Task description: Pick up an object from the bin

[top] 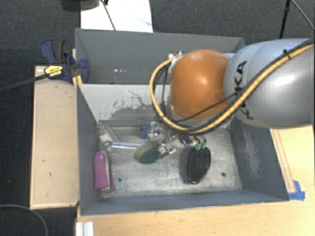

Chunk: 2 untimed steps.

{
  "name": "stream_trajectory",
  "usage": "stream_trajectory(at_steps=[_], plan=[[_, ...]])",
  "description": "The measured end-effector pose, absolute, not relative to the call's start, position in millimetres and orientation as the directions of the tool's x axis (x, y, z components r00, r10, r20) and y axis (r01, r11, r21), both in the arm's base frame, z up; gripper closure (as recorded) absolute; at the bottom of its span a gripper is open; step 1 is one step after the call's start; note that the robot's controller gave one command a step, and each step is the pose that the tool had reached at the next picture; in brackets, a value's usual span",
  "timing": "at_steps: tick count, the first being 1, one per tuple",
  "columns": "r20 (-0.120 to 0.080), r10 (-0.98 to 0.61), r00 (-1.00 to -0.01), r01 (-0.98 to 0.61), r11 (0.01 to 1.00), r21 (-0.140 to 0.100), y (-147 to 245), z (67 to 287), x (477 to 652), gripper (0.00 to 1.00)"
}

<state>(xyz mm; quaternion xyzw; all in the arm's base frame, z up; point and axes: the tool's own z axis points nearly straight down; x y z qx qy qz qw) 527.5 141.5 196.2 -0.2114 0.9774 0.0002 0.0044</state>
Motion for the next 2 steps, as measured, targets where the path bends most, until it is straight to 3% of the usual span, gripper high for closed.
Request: stream_trajectory(at_steps=[1,2], plan=[[0.002,-0.511,-0.860,-0.511,0.860,0.002,155.6,104.7,512.9,1.00],[-0.011,-0.565,-0.825,-0.565,0.825,-0.005,139.7,225.8,536.4,1.00]])
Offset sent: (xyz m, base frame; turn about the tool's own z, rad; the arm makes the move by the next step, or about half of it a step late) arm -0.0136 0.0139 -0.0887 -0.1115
